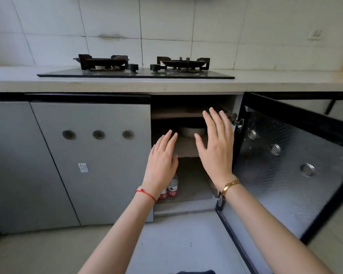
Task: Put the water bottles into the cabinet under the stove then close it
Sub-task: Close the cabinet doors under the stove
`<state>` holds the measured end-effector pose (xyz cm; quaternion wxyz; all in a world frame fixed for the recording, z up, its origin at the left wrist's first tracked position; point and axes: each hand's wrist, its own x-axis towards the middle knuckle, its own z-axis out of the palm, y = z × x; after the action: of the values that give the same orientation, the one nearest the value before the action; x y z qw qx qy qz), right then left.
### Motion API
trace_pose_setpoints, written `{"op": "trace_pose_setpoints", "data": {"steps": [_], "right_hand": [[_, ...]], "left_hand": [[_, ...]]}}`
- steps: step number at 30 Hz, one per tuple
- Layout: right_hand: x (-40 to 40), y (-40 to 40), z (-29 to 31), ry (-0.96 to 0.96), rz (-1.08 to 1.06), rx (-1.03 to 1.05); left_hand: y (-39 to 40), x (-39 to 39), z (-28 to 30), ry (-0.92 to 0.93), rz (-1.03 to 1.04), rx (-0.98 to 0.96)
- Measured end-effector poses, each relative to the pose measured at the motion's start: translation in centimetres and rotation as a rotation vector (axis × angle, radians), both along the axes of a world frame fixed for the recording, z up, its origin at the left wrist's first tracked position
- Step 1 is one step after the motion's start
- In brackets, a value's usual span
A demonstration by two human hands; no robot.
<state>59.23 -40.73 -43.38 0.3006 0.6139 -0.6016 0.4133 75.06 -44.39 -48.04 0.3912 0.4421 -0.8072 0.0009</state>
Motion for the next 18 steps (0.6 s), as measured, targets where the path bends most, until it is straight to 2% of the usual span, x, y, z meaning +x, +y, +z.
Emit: {"op": "trace_pose_setpoints", "data": {"steps": [9,18], "right_hand": [[-7.3,13.2,-2.8,-0.043,-0.172,-0.067],[-15.9,18.4,-4.1,-0.171,-0.359,-0.157]], "left_hand": [[6.6,-9.1,3.0,0.018,-0.354,-0.133],[8.8,-21.2,8.8,0.032,-0.598,-0.254]]}}
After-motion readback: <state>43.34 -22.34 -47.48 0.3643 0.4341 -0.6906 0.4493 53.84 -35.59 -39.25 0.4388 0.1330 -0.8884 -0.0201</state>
